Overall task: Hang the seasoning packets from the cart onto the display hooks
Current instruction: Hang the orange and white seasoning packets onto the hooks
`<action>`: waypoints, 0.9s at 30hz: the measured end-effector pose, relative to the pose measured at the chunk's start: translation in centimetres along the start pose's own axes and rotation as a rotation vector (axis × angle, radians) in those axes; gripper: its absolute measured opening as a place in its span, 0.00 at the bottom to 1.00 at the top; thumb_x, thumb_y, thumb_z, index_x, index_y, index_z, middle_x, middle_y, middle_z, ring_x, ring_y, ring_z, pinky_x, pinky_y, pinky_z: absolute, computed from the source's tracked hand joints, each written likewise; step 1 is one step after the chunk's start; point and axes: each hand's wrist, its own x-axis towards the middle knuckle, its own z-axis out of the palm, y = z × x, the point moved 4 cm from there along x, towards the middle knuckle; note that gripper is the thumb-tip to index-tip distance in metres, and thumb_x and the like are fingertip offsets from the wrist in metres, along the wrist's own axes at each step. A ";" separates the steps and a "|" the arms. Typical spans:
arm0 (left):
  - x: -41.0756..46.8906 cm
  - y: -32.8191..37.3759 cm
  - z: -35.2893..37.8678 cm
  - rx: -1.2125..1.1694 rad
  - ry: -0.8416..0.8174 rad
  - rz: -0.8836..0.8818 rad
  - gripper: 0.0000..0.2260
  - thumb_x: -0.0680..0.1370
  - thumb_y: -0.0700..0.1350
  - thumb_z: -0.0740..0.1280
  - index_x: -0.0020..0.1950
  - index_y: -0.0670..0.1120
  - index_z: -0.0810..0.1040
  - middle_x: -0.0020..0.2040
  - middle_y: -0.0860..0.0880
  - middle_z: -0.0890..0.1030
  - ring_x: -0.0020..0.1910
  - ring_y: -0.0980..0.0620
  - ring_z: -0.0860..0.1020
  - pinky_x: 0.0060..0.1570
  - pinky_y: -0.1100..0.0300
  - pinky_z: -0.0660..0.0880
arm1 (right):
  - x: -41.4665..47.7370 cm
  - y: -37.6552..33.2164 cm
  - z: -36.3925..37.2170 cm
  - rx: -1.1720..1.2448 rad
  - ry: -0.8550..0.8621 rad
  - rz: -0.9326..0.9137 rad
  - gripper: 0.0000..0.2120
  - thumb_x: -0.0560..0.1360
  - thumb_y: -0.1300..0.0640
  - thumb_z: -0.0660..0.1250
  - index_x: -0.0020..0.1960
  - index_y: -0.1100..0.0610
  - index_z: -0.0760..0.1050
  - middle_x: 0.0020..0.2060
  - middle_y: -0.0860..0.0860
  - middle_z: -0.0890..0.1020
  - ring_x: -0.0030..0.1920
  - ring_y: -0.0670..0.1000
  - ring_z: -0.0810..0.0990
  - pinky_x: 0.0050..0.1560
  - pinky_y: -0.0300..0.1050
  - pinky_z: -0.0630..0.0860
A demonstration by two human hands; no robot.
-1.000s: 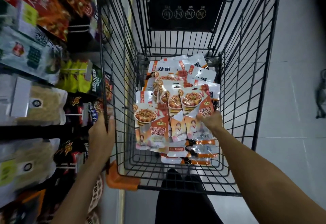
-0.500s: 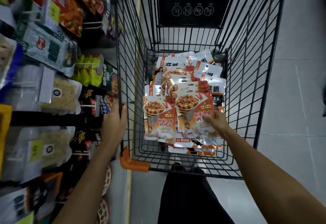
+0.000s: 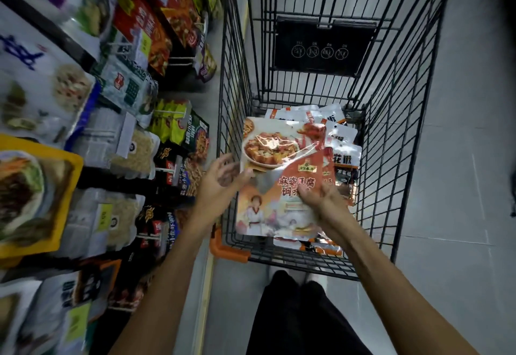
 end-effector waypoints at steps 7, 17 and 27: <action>-0.4 -1.4 -2.2 -0.297 -0.082 -0.195 0.21 0.64 0.45 0.76 0.54 0.37 0.80 0.49 0.40 0.84 0.48 0.44 0.83 0.48 0.54 0.80 | 1.9 -0.5 6.1 0.006 -0.158 -0.018 0.11 0.75 0.59 0.68 0.55 0.62 0.75 0.45 0.56 0.85 0.44 0.54 0.85 0.44 0.46 0.82; 0.7 -3.8 -10.6 -0.166 0.185 -0.221 0.12 0.71 0.43 0.73 0.51 0.40 0.79 0.38 0.48 0.85 0.34 0.54 0.83 0.27 0.65 0.76 | 9.6 9.0 -1.8 -0.429 0.254 0.094 0.13 0.80 0.58 0.62 0.59 0.67 0.71 0.50 0.58 0.78 0.53 0.58 0.78 0.57 0.55 0.77; 2.2 -5.8 -11.7 -0.214 0.262 -0.255 0.08 0.71 0.42 0.73 0.48 0.44 0.78 0.32 0.54 0.84 0.30 0.58 0.82 0.25 0.66 0.75 | 13.6 14.2 -1.5 -0.785 0.431 0.174 0.14 0.75 0.59 0.70 0.54 0.69 0.77 0.53 0.60 0.81 0.54 0.58 0.79 0.56 0.52 0.76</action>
